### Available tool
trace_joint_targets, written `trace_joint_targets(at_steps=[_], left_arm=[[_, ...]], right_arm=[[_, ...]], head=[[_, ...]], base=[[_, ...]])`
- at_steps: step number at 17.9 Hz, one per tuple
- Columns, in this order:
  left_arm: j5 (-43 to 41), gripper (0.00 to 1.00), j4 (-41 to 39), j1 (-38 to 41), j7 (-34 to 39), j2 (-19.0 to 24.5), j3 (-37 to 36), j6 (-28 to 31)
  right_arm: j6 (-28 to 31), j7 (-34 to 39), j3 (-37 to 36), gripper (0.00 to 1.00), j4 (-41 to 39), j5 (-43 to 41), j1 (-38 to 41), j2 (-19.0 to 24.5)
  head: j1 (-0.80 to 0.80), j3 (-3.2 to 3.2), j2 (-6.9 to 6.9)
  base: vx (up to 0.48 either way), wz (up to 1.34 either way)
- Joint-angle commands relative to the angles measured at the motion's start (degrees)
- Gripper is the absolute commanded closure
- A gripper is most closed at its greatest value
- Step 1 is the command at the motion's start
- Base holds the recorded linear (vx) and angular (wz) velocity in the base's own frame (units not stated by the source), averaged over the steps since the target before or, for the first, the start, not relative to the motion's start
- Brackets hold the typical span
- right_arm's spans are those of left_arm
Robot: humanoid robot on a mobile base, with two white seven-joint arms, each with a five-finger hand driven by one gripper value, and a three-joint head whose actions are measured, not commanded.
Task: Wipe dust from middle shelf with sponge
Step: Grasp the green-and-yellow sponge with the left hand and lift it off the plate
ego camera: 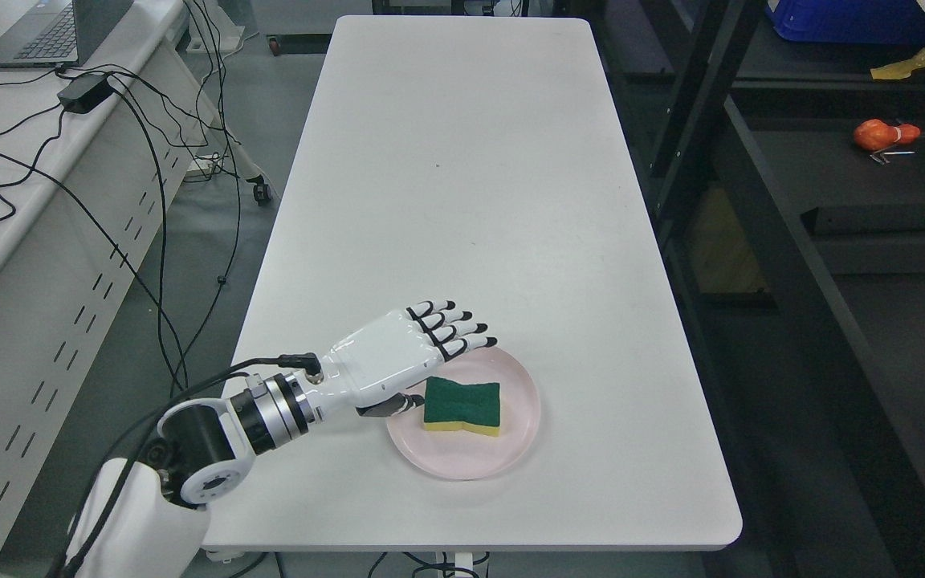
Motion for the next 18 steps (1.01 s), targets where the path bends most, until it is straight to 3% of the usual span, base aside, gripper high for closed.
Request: trace_joint_targets(at_steps=[1,7,13,18], left_arm=[[-5.0,0.06,0.4,-2.5,-3.6,1.1,-12.3,-1.1],[-5.3,0.11,0.5,-3.1,-5.6,1.9,-10.3,-0.7],[-5.0,0.37,0.9,-2.7,-5.7,0.6,-2.7,-0.5],[4.0,0.63,1.7,1.5,-5.6,-6.3,6.5,-0.6]], right_arm=[[0.0,0.1,0.0,0.00,-1.0,0.0,0.0,-1.0],[0.0,0.1,0.0,0.00,-1.0,0.0,0.0,-1.0],[0.0,0.1,0.0,0.00,-1.0,0.0,0.0,-1.0],[0.0,0.1,0.0,0.00,-1.0,0.0,0.0,-1.0]], head=[[0.00,0.00,0.00],[0.00,0.00,0.00],[0.00,0.00,0.00],[0.00,0.00,0.00]], base=[[0.000,0.00],[0.000,0.00],[0.000,0.00],[0.000,0.00]])
